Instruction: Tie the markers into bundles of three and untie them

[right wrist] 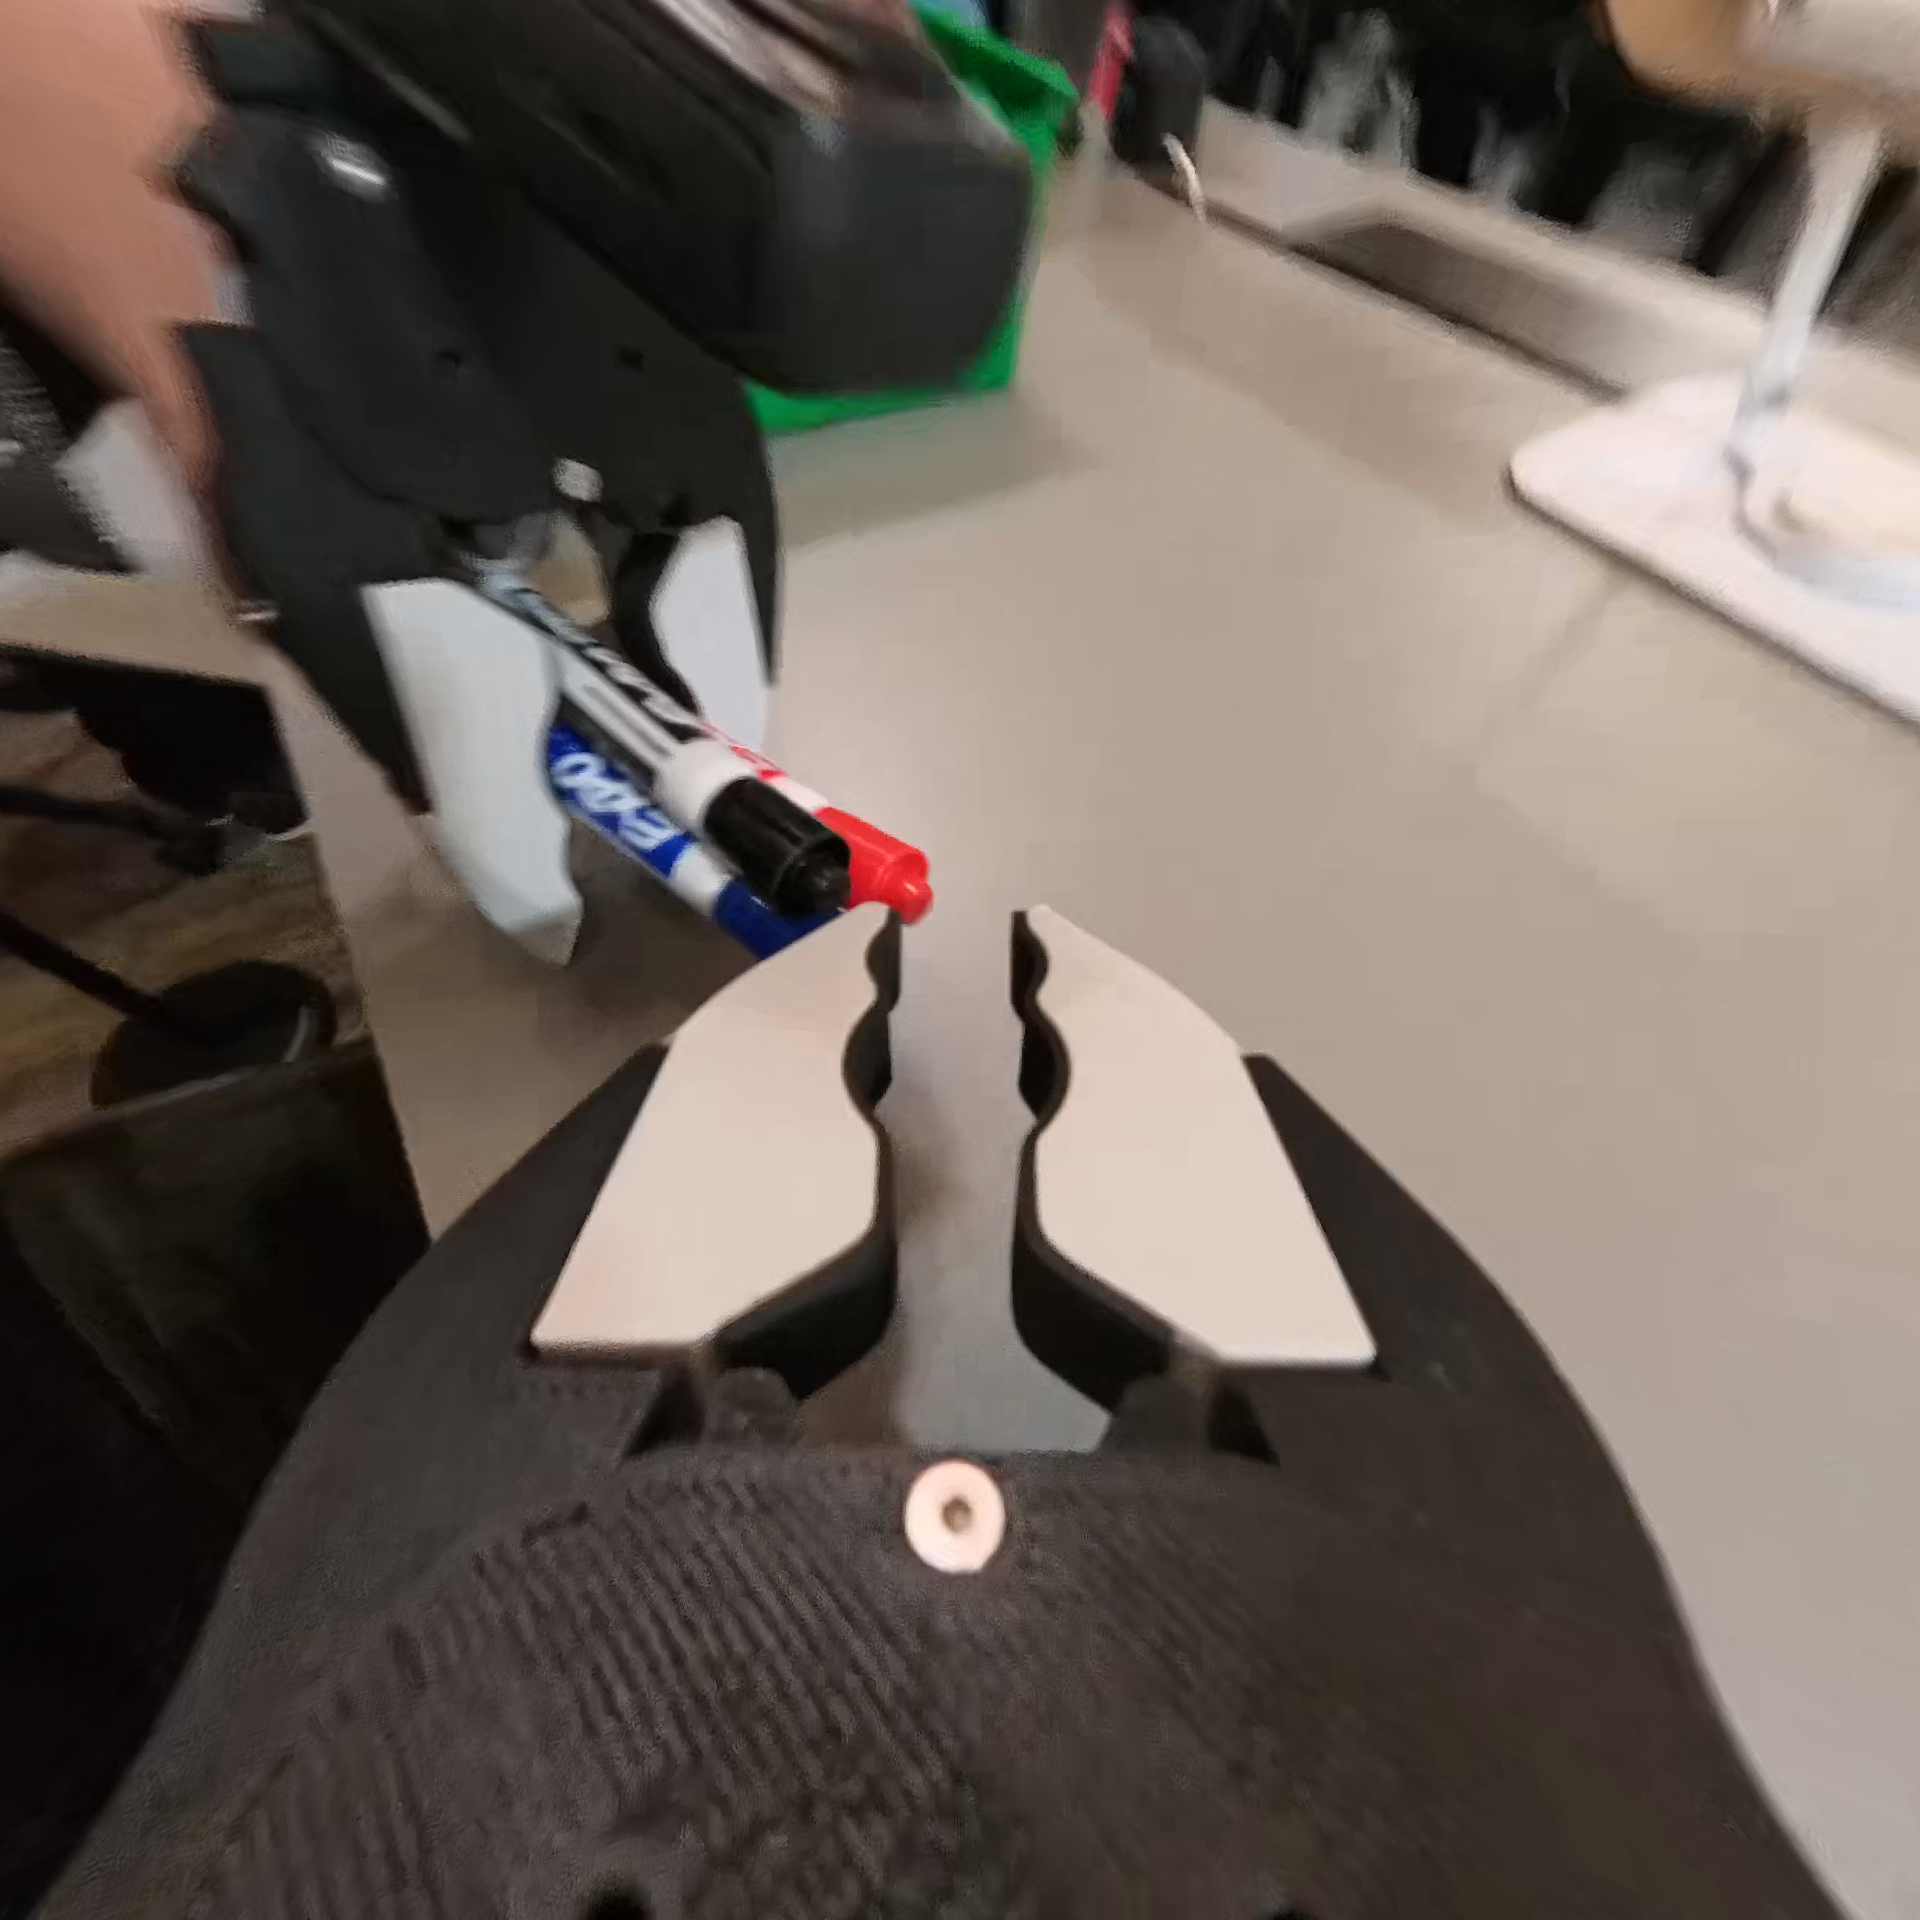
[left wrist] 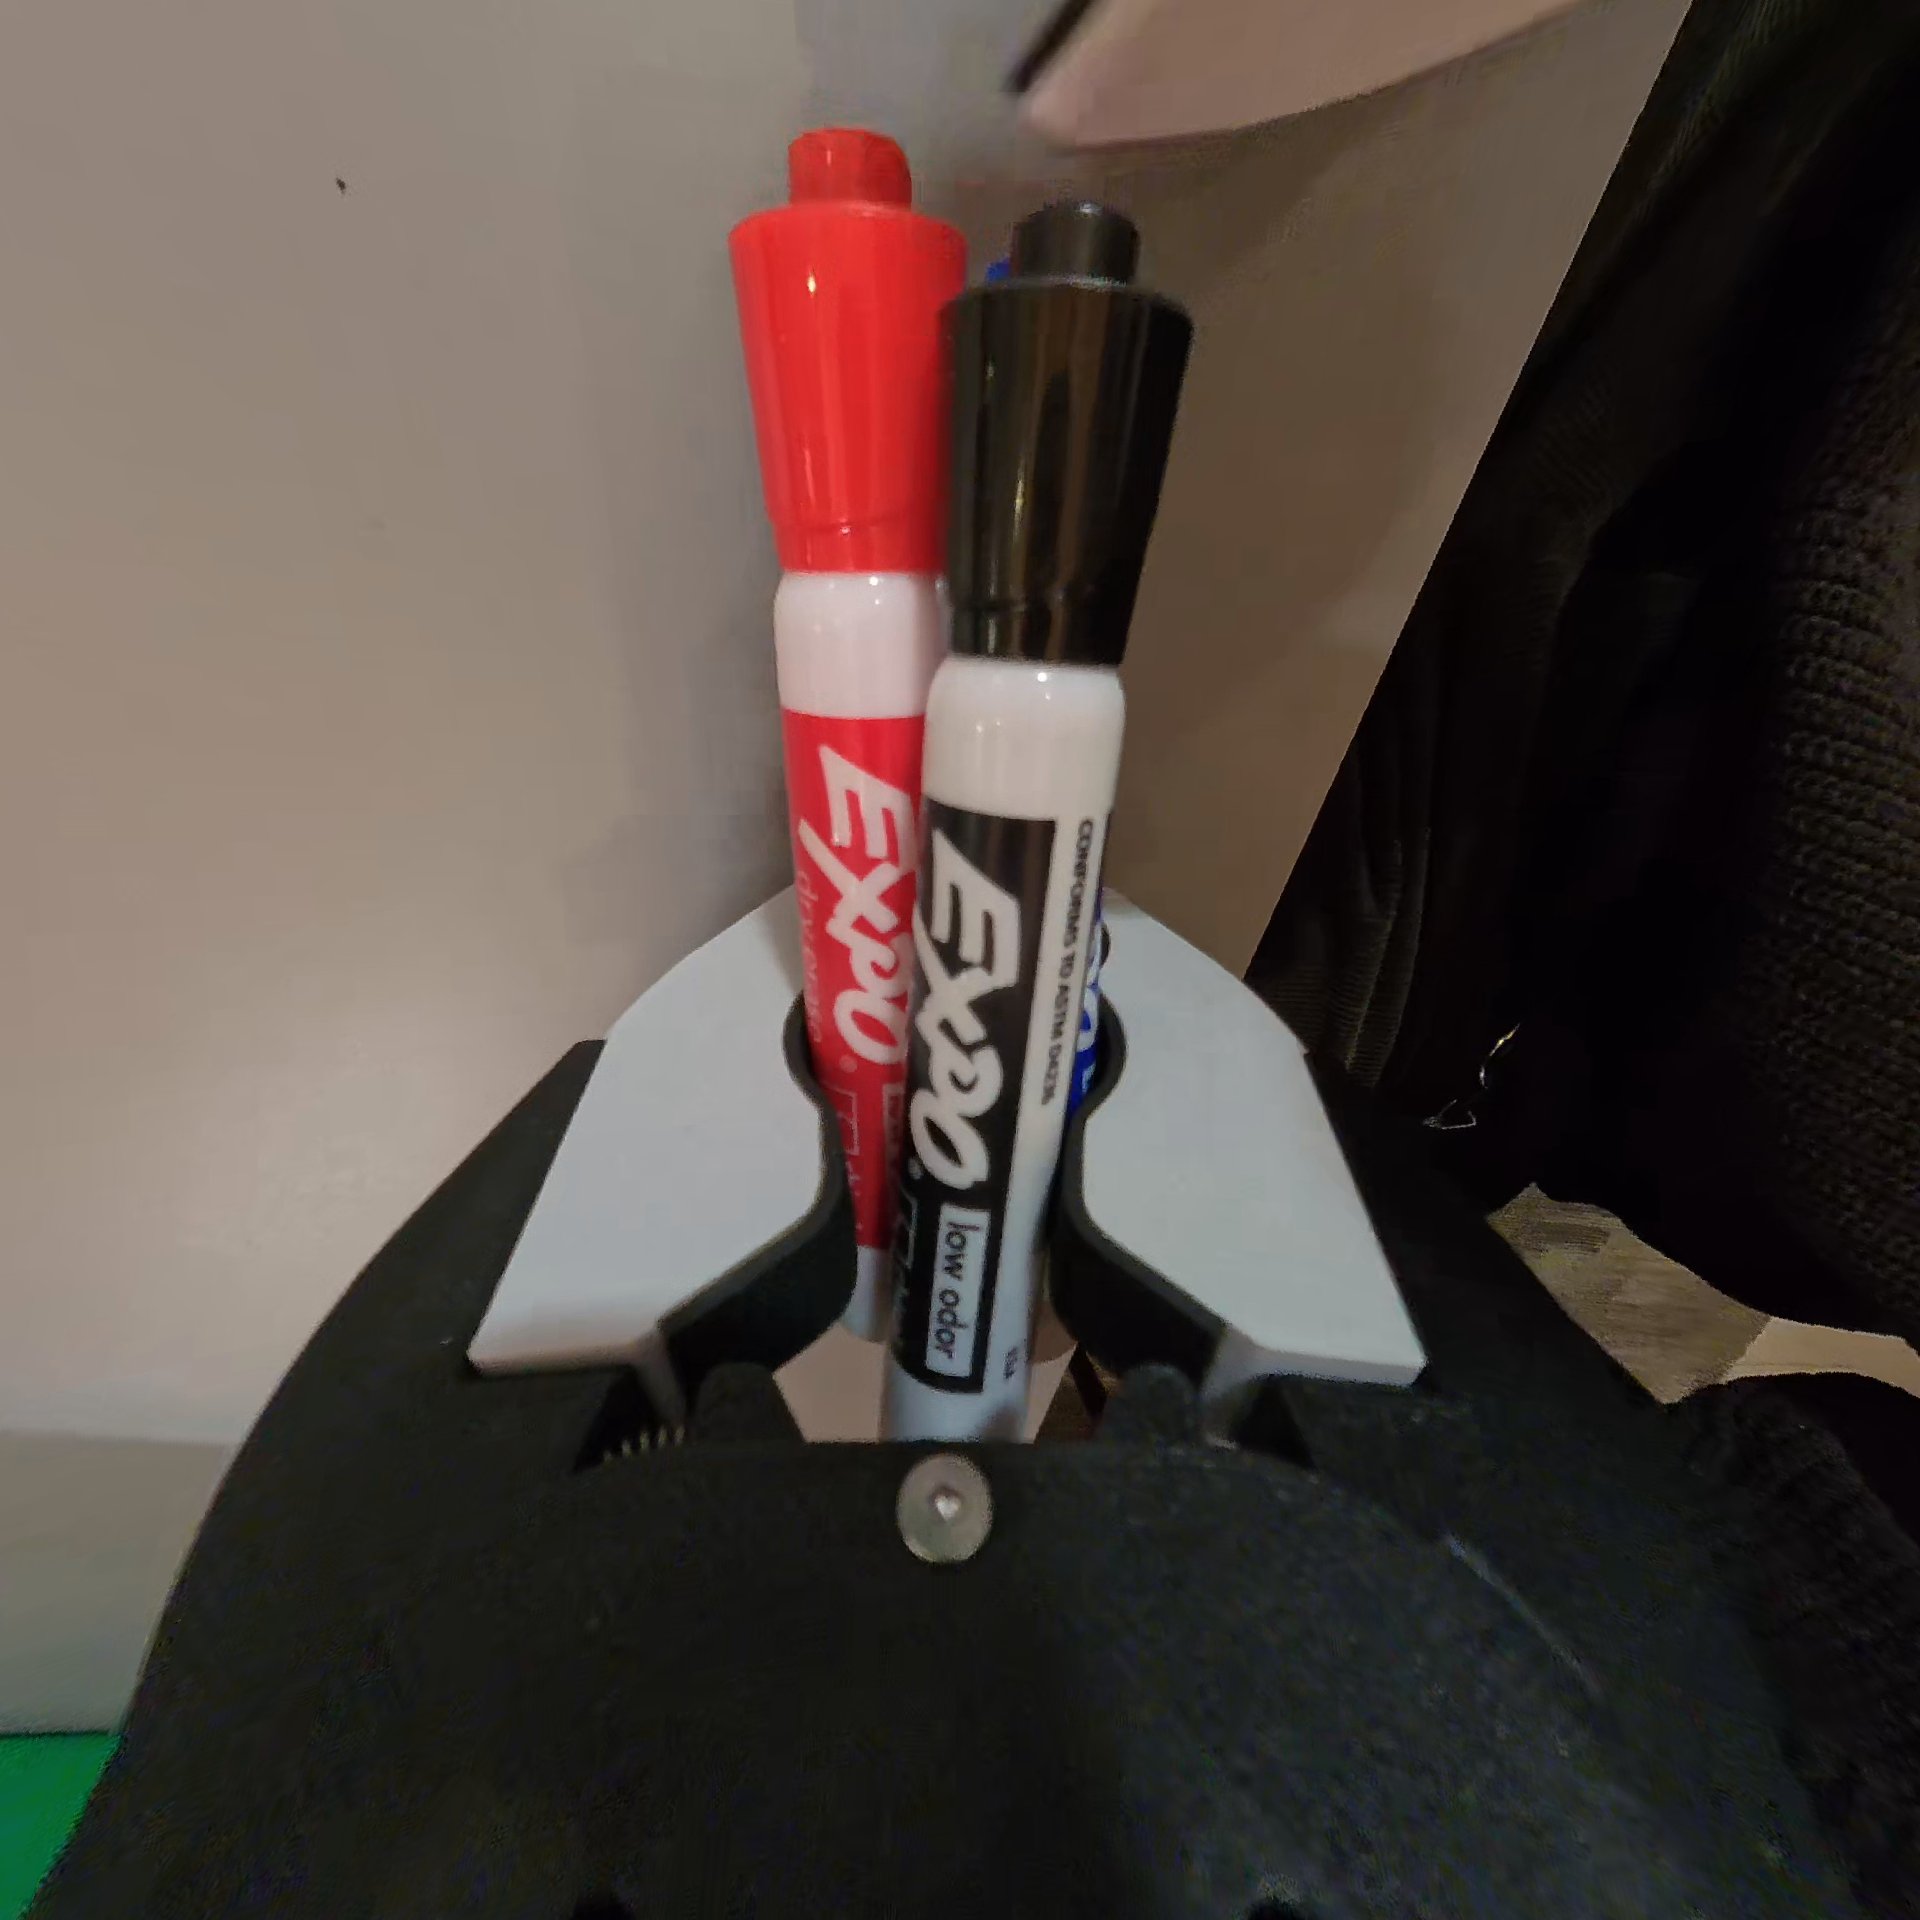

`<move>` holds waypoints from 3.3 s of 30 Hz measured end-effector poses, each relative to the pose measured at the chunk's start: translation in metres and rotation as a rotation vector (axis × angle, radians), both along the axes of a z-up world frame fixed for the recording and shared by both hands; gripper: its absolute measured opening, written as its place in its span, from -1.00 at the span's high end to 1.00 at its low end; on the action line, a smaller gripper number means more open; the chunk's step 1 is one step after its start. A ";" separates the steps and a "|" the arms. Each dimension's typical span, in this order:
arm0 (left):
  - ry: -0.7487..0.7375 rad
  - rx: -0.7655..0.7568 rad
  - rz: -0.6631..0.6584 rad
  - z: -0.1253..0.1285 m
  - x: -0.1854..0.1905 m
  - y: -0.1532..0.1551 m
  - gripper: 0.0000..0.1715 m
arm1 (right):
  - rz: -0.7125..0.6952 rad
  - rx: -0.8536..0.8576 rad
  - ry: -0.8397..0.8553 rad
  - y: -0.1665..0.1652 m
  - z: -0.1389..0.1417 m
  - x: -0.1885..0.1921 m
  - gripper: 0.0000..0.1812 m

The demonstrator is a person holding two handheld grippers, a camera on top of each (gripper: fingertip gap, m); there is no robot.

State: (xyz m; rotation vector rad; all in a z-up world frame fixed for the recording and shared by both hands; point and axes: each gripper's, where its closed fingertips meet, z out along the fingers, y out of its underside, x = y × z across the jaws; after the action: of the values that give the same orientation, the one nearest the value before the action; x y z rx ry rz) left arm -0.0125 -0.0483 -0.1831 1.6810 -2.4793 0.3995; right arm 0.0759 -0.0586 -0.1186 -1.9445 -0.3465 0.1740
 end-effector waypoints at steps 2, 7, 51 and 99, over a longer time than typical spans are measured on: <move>-0.007 0.007 -0.019 0.000 -0.001 0.000 0.48 | 0.096 0.108 -0.093 -0.005 0.015 -0.002 0.77; 0.002 0.008 -0.067 0.000 -0.005 -0.003 0.47 | 0.255 0.211 -0.160 -0.019 0.027 -0.020 0.57; -0.092 -0.049 -0.170 0.019 0.007 -0.030 0.47 | 0.418 0.344 -0.249 -0.053 0.061 -0.022 0.82; -0.077 -0.027 -0.053 0.022 -0.033 -0.016 0.47 | 0.678 -0.220 -0.215 -0.117 -0.030 -0.160 0.77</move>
State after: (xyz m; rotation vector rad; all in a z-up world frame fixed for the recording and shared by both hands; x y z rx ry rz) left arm -0.0455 -0.0648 -0.1606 1.6152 -2.5544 0.4986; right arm -0.0838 -0.1758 -0.1490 -1.9957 -1.1681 0.4572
